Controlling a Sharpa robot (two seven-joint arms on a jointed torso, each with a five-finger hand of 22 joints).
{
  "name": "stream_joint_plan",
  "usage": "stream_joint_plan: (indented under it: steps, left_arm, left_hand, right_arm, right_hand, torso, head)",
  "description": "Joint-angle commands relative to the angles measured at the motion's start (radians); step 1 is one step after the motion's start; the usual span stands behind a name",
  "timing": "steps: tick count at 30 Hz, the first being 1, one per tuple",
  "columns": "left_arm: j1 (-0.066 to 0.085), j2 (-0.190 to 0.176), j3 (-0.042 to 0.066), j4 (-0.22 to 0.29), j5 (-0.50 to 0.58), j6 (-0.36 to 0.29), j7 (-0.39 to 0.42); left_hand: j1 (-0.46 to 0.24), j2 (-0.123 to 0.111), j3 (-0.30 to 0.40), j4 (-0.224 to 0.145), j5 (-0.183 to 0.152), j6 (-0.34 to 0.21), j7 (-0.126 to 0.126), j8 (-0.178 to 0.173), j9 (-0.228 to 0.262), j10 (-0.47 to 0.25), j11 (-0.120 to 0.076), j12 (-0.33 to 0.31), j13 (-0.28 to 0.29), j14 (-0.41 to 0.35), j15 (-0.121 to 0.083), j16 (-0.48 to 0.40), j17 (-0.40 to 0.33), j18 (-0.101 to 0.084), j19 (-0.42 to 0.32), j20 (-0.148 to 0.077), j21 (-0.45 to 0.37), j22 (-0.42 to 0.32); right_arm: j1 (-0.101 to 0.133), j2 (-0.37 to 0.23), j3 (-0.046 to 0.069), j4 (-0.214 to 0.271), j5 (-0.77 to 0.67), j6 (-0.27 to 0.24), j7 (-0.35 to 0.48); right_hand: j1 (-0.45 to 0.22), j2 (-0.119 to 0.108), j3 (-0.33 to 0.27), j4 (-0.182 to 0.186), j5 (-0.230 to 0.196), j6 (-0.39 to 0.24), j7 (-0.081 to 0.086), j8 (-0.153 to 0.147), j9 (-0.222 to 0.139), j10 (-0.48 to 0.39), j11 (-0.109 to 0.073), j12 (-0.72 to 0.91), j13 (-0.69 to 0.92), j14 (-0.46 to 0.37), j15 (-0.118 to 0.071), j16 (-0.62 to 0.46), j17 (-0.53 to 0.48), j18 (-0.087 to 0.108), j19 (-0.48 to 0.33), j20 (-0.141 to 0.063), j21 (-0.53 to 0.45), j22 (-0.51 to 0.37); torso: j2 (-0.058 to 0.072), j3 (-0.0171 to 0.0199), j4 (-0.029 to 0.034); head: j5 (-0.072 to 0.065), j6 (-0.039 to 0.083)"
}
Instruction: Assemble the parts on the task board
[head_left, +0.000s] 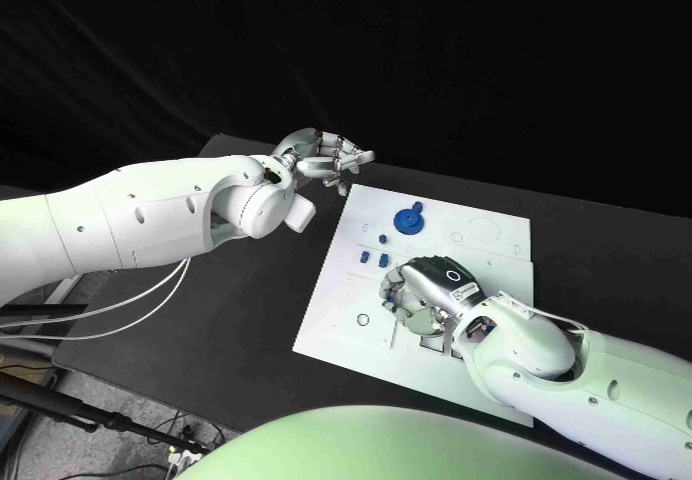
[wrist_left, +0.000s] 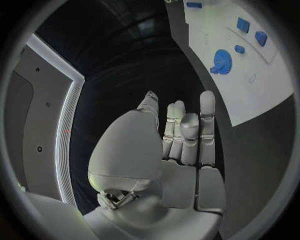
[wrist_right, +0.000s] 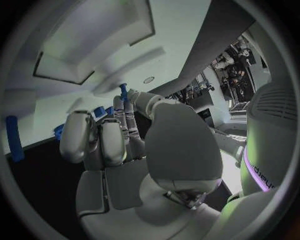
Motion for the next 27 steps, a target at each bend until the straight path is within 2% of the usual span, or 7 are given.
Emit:
stream_joint_plan:
  steps: [1, 8, 14, 24, 27]
  left_arm:
    - [0.001, 0.002, 0.001, 0.002, -0.004, 0.017, 0.001]
    - [0.001, 0.002, 0.001, 0.002, -0.004, 0.018, -0.001]
    - [0.001, 0.002, 0.001, 0.002, -0.004, 0.020, -0.002]
    - [0.001, 0.003, 0.001, 0.000, -0.004, 0.022, -0.003]
    - [0.001, 0.003, 0.001, 0.000, -0.004, 0.022, -0.004]
  left_hand:
    - [0.002, -0.006, 0.006, 0.001, 0.000, -0.006, -0.001, -0.004, -0.002, -0.005, 0.001, -0.007, -0.003, 0.006, 0.005, 0.009, 0.002, 0.014, 0.000, 0.007, -0.003, -0.001]
    - [0.002, -0.006, 0.006, 0.001, 0.000, -0.006, -0.001, -0.004, -0.002, -0.005, 0.001, -0.007, -0.003, 0.006, 0.005, 0.009, 0.002, 0.014, 0.000, 0.007, -0.003, -0.001]
    - [0.002, -0.006, 0.007, 0.001, 0.000, -0.006, -0.001, -0.004, -0.002, -0.005, 0.001, -0.007, -0.004, 0.006, 0.005, 0.009, 0.002, 0.014, 0.001, 0.007, -0.003, -0.001]
    - [0.002, -0.007, 0.006, 0.001, 0.000, -0.007, 0.000, -0.004, -0.002, -0.005, 0.001, -0.007, -0.004, 0.006, 0.005, 0.010, 0.002, 0.014, 0.001, 0.007, -0.003, -0.001]
    - [0.002, -0.007, 0.006, 0.001, 0.000, -0.007, 0.000, -0.004, -0.002, -0.005, 0.001, -0.007, -0.004, 0.006, 0.005, 0.010, 0.002, 0.014, 0.001, 0.007, -0.003, -0.001]
  right_arm:
    - [-0.001, 0.003, -0.002, -0.002, -0.014, 0.036, 0.002]
    - [-0.002, 0.007, -0.005, -0.004, -0.015, 0.045, 0.002]
    - [-0.002, 0.007, -0.006, -0.004, -0.014, 0.034, 0.001]
    - [-0.002, 0.004, -0.006, -0.003, -0.014, 0.014, 0.007]
    - [-0.002, 0.002, -0.006, 0.000, -0.014, 0.003, 0.011]
  right_hand:
    - [0.007, 0.001, 0.000, -0.006, 0.005, -0.002, 0.003, -0.006, 0.001, 0.008, 0.000, 0.002, 0.000, 0.012, -0.006, 0.003, 0.000, -0.007, 0.006, -0.004, -0.003, 0.119]
    - [0.001, -0.007, -0.005, -0.008, 0.005, -0.004, 0.003, -0.009, 0.002, 0.007, 0.001, -0.001, -0.002, 0.011, -0.005, 0.002, -0.003, -0.007, 0.004, -0.003, -0.008, 0.118]
    - [-0.006, -0.025, -0.016, -0.013, 0.005, -0.014, 0.007, -0.018, 0.002, 0.003, 0.004, -0.008, -0.005, 0.009, -0.003, -0.002, -0.010, -0.005, 0.000, -0.002, -0.019, 0.115]
    - [-0.020, -0.054, -0.038, -0.020, 0.005, -0.061, 0.026, -0.060, -0.009, -0.049, 0.023, -0.043, -0.016, 0.005, 0.012, -0.006, -0.018, -0.001, -0.010, 0.010, -0.050, 0.107]
    - [-0.020, -0.057, -0.102, -0.028, 0.006, -0.089, 0.028, -0.091, -0.017, -0.102, 0.029, -0.058, -0.019, -0.005, 0.019, -0.022, -0.041, 0.009, -0.028, 0.017, -0.104, 0.088]
  torso:
    - [0.000, -0.0005, -0.0005]
    - [0.000, 0.0003, 0.0002]
    - [0.000, 0.0003, -0.0003]
    - [-0.001, 0.0007, -0.0008]
    - [-0.001, 0.0006, -0.0009]
  head:
    - [0.000, 0.000]
    - [-0.001, 0.000]
    - [0.000, 0.000]
    - [-0.001, 0.000]
    - [-0.002, 0.000]
